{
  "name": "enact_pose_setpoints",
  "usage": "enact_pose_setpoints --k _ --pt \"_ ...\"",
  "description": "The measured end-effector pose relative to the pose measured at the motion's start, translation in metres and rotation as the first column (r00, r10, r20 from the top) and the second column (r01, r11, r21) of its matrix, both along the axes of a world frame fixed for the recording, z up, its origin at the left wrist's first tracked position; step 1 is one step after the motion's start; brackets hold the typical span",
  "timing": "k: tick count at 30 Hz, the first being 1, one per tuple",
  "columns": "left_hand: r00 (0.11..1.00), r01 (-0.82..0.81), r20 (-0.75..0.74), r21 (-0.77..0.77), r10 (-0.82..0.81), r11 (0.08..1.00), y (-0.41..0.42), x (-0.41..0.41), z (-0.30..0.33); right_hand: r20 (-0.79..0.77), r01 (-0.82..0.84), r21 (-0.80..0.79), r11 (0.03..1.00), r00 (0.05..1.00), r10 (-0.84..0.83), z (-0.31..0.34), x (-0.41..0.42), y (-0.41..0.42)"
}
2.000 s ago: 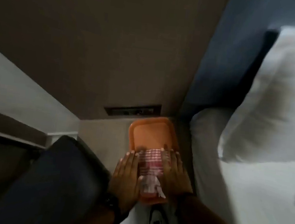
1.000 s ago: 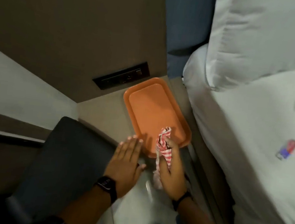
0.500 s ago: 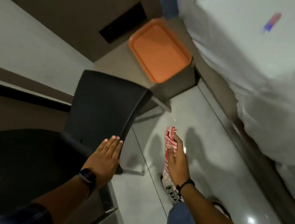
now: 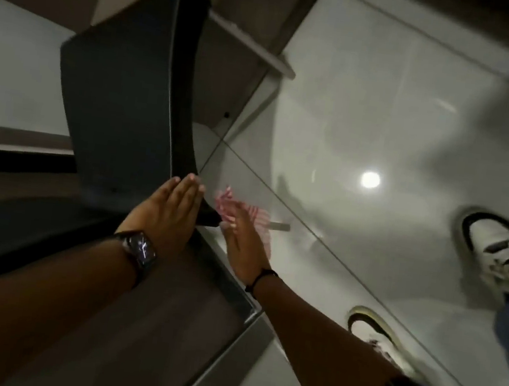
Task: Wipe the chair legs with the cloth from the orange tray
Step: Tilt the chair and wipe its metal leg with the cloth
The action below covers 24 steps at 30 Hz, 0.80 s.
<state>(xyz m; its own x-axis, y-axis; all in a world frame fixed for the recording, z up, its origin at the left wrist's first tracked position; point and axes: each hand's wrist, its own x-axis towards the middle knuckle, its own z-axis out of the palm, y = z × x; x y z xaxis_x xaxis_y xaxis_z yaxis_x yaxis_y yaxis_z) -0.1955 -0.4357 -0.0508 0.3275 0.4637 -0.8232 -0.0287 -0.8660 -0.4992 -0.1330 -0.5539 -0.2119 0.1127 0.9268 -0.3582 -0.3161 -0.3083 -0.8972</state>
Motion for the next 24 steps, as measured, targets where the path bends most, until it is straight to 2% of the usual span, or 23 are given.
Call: enact_pose_setpoints --k 5,7,9,11,13,16,17,20,22,24 --pt "0.991 0.127 -0.048 0.097 -0.123 0.987 -0.003 -0.001 -0.013 0.103 0.119 0.045 0.992 0.987 -0.123 -0.045 -0.057 0.006" --pt "0.984 0.176 -0.057 0.118 -0.17 0.977 -0.005 -0.003 -0.015 0.167 0.078 0.027 0.997 0.983 -0.082 -0.084 -0.048 -0.002" --pt "0.974 0.22 -0.087 0.124 -0.21 0.967 -0.009 -0.001 -0.015 0.155 0.047 0.009 0.999 0.987 -0.048 -0.114 -0.032 -0.008" --pt "0.969 0.234 -0.105 0.12 -0.222 0.965 -0.014 0.004 -0.014 0.159 0.085 -0.011 0.996 0.984 -0.082 -0.113 -0.023 -0.012" --pt "0.971 0.214 -0.131 0.107 -0.199 0.971 -0.017 0.01 -0.013 0.234 0.141 -0.008 0.99 0.963 -0.136 -0.08 -0.027 -0.006" --pt "0.973 0.195 -0.143 0.089 -0.181 0.977 -0.018 0.017 -0.008 0.002 0.233 0.125 0.964 0.972 -0.235 -0.021 -0.046 0.012" --pt "0.972 0.199 -0.143 0.085 -0.186 0.976 -0.018 0.016 -0.006 -0.027 0.254 0.126 0.959 0.967 -0.253 -0.012 -0.052 0.016" --pt "0.965 0.215 -0.173 0.087 -0.198 0.973 -0.017 0.011 -0.002 0.02 0.264 0.079 0.961 0.964 -0.267 -0.028 -0.059 0.011" --pt "0.965 0.212 -0.18 0.105 -0.191 0.972 -0.014 0.007 0.002 -0.042 0.262 -0.056 0.964 0.964 -0.264 -0.058 -0.055 0.005" --pt "0.973 0.173 -0.173 0.116 -0.152 0.978 -0.012 0.007 0.006 -0.19 0.225 -0.303 0.926 0.938 -0.29 -0.093 -0.036 0.006"
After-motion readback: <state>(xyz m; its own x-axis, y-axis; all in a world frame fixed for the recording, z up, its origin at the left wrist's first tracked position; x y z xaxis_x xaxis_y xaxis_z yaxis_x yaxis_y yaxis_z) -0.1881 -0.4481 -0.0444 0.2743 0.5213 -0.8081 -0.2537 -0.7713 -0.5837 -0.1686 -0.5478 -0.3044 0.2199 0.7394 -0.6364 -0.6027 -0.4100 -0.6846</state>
